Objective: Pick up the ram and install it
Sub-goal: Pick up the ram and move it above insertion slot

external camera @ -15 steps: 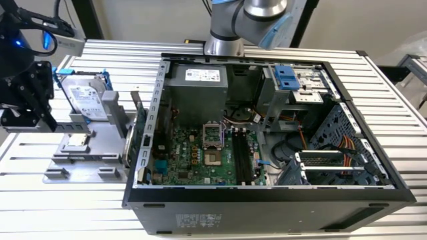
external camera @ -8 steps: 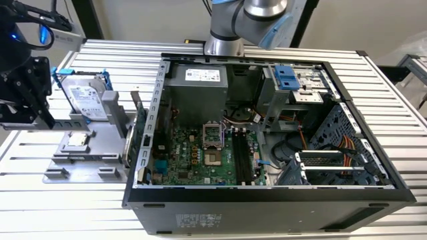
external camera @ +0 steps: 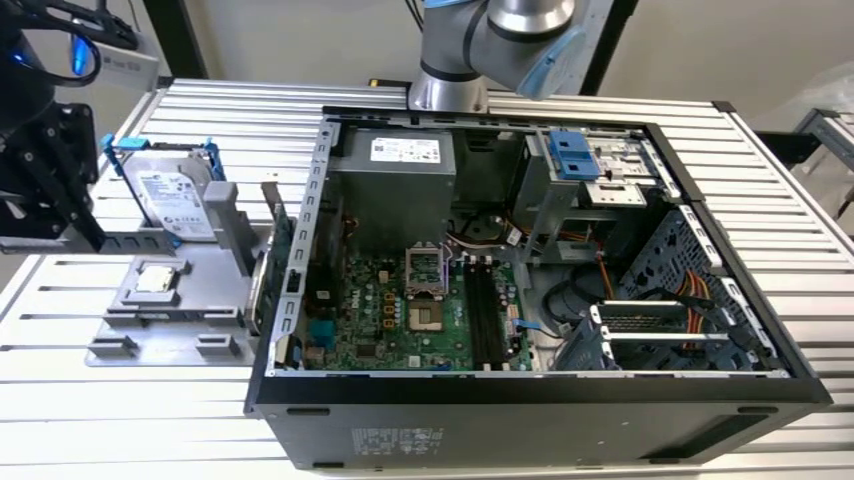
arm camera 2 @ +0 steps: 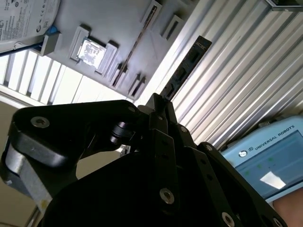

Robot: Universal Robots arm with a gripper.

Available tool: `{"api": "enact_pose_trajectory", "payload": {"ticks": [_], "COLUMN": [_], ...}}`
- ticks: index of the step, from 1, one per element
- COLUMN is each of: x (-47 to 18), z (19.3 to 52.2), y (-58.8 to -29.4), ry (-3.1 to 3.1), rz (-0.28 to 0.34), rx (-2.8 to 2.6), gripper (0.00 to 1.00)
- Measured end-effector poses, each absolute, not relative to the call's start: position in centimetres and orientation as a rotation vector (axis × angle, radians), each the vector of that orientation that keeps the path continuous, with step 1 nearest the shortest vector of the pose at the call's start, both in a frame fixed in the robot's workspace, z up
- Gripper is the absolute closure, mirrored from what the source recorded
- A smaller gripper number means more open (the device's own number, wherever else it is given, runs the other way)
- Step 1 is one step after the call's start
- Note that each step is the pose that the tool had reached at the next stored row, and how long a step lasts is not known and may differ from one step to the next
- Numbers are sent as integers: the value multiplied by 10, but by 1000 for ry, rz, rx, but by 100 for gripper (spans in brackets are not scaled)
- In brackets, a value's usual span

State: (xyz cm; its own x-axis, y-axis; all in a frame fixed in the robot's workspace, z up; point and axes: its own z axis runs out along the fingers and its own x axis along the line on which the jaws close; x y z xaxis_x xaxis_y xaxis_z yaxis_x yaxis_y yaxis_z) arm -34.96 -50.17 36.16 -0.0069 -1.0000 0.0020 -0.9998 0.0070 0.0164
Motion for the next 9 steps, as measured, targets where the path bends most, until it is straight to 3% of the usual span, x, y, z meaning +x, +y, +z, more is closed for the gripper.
{"api": "enact_pose_trajectory", "payload": {"ticks": [9], "x": [-350], "z": [368], "y": [-502], "ry": [-2220], "rz": [-16], "rx": [2205], "gripper": [100]}}
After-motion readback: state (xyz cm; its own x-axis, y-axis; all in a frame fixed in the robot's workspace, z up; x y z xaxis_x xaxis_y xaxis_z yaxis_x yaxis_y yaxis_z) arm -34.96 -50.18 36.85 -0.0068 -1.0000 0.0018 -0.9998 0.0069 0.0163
